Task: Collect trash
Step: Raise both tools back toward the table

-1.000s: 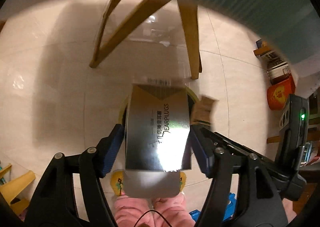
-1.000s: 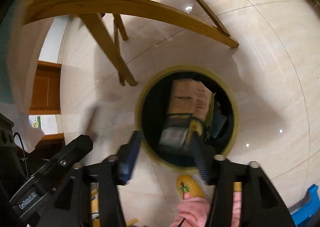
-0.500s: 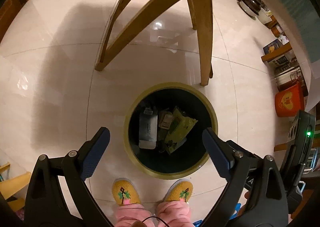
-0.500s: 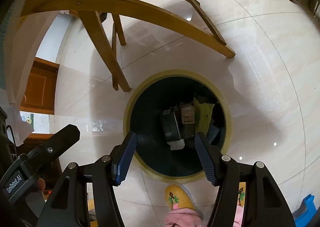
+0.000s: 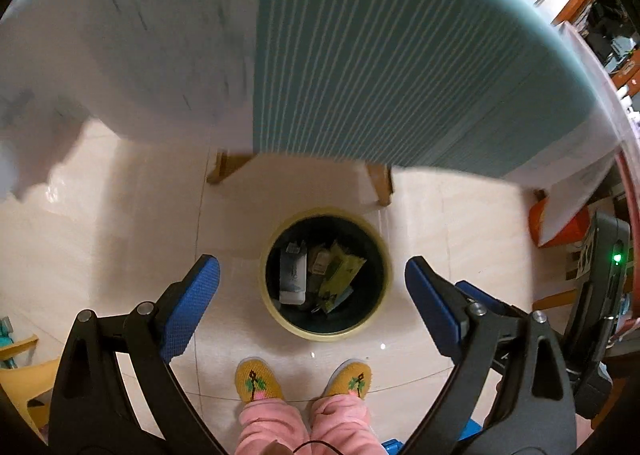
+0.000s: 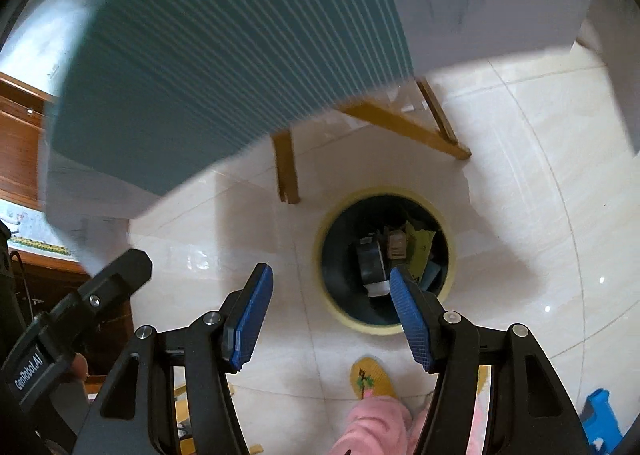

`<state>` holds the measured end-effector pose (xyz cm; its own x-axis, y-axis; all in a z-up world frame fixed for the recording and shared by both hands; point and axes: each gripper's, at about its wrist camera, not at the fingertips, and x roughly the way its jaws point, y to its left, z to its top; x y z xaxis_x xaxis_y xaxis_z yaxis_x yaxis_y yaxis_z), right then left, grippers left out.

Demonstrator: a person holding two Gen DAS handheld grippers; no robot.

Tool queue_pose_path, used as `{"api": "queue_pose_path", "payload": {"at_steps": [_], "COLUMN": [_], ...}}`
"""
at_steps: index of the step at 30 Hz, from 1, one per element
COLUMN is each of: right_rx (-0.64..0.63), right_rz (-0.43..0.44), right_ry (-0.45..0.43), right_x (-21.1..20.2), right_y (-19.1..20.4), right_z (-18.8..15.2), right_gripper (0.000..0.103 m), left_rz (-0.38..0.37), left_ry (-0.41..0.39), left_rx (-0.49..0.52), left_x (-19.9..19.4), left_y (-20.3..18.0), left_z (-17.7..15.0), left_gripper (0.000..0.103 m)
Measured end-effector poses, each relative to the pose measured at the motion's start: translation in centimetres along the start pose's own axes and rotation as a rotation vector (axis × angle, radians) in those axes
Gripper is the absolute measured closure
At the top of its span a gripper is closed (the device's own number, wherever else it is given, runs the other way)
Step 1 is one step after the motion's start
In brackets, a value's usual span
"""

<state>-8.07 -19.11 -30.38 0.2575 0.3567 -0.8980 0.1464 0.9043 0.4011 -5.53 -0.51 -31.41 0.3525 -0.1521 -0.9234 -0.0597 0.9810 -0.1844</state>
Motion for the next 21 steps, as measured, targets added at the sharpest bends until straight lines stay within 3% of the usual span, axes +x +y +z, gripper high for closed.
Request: {"api": "queue_pose_path", "payload": {"at_steps": [9, 14, 21], "right_rx": [-0.080, -0.131, -0.168], "right_rz": [0.002, -0.003, -0.008], "right_ry": [-0.085, -0.180, -0.309], "right_x": [-13.5, -20.1, -25.7], "right_y": [7.2, 11.1, 15.6], "right_z": [1.6, 3.2, 6.2], "right_gripper": [0.041, 0.041, 0.041], "left_rz": [-0.059, -0.105, -0.130], "left_ry": [-0.119, -0.201, -0.296], "left_rx": [0.066, 0.143, 0.263], "left_x": [-14.2, -21.1, -28.5], "left_y": [-2.0, -3.2, -4.7], "left_z": [5.1, 8.1, 11.8], "left_gripper": [0.011, 0.011, 0.011]}}
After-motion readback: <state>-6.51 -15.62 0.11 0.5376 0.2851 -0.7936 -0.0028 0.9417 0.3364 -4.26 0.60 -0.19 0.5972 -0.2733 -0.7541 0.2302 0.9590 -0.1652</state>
